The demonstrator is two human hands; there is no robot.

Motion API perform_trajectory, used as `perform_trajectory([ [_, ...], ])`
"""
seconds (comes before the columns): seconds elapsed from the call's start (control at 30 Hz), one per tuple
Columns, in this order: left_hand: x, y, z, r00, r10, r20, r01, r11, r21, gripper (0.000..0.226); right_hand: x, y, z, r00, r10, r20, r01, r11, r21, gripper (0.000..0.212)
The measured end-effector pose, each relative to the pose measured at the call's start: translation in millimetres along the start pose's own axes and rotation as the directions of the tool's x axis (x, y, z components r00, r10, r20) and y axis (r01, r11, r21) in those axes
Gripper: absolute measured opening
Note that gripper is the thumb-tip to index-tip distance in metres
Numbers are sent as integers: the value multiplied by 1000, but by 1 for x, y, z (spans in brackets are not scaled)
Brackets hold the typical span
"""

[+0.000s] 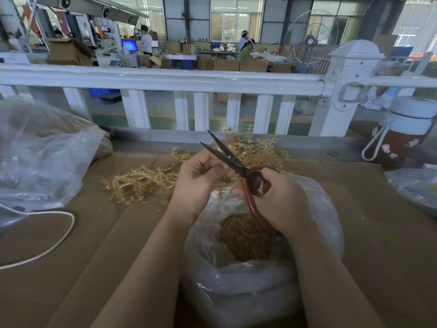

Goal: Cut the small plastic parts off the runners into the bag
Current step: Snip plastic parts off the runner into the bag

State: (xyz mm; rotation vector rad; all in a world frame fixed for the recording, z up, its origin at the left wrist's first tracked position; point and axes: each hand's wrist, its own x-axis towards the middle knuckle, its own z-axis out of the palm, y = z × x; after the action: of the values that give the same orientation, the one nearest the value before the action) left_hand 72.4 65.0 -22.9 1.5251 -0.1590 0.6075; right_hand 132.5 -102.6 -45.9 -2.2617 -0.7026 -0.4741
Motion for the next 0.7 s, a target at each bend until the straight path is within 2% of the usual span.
perform_trajectory([
  [0.37,0,1,-3,998,-59,2,59,998,-18,13,0,-2,1,1000,-6,-15,7,998,65,57],
  [0.5,1,-1,-4,990,-140,-2,140,989,47,8,1,-2,2,999,50,-20,-45,981,189,53],
  [0.57,1,-1,-2,986,-166,27,162,980,114,9,3,-2,2,996,92,13,-92,958,272,46],
  [0.7,1,-3,3,977,-212,37,203,965,167,5,7,-5,4,982,146,116,-180,901,394,19],
])
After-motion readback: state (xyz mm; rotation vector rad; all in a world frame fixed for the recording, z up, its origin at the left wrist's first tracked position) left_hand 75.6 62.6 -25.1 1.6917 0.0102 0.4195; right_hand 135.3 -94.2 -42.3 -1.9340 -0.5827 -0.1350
